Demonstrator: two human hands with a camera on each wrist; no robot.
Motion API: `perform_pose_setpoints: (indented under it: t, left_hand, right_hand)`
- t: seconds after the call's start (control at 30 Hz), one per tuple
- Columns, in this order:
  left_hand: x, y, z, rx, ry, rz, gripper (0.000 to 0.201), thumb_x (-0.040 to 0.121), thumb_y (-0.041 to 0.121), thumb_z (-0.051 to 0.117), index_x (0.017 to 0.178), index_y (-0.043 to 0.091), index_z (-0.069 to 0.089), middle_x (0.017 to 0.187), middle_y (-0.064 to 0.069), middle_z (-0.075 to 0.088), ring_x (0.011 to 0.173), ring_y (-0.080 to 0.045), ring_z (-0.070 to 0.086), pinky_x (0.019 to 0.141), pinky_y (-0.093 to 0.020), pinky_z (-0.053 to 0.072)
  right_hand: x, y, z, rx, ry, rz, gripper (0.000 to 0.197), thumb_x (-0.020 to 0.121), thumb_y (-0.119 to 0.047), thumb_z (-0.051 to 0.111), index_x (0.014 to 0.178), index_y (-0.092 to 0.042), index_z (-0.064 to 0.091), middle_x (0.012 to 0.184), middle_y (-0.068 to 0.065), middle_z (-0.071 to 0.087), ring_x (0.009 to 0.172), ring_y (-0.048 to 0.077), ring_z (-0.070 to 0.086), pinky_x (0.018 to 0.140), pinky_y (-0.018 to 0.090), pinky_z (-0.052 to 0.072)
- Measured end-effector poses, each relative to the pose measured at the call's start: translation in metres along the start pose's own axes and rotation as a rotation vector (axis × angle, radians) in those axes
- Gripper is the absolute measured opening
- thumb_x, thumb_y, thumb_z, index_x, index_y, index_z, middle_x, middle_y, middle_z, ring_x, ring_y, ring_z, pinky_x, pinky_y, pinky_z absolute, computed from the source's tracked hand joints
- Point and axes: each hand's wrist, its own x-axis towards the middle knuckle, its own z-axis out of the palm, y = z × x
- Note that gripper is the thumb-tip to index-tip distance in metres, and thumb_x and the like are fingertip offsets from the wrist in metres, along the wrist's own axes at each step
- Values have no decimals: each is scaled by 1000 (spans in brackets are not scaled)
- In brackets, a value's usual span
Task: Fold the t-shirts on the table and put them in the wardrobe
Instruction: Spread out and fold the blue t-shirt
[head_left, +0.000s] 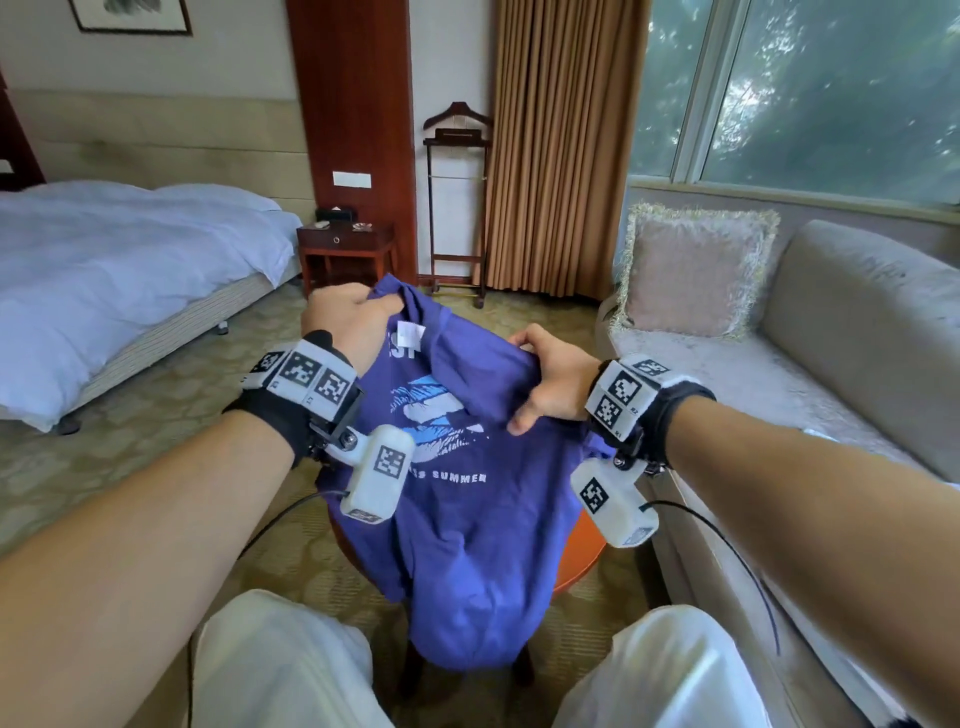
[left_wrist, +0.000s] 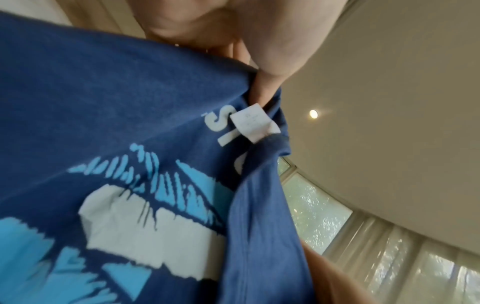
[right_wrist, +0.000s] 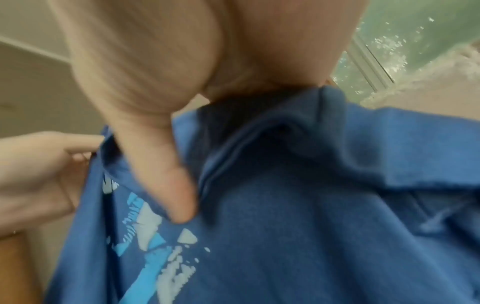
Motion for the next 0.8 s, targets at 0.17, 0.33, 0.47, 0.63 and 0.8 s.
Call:
perform_pose_setpoints:
  t: [0.17,0.33,0.47,0.63,0.8]
  left_hand:
    - [2,5,-11,23,-16,-39,28,68,11,77,55,15,51,63,-2,54,70,-22,53,64,-33,40]
    - [-6,7,-21,-72,-215,-169,43,31,13,76,65,-4,54,72,-14,56,70,-24,55,65,-38,42]
    - [-17,11,-24,-51,-459,-191,26,66,-16,65,53,3,53,58,-10,59,55,-23,59,58,-25,49]
    - [-23,15,-29,-37,-577,-240,28,47,-10,71,49,7,49,56,-9,59,59,-27,58,64,-28,47]
    - [-30,22,-39,-85,-599,-240,18,55,-9,74,59,8,72,75,-14,72,81,-33,67,84,-41,53]
  right_hand:
    - [5,3,-3,218,171,5,40,71,9,70,91,-17,48,75,-5,51,69,18,47,57,22,40]
    - [6,3,-17,381,224,34,28,82,4,67,66,-15,56,55,-5,53,42,-1,48,45,11,36]
    - [7,5,-25,476,168,81,26,91,-3,62,68,-15,57,69,3,55,65,15,49,67,24,42]
    - [1,-3,-35,513,141,121,29,96,-4,53,69,-17,54,65,-1,51,54,10,46,51,22,38]
    - [-8,-7,-34,613,195,172,29,91,-6,52,65,-18,62,77,4,60,87,24,56,86,39,47]
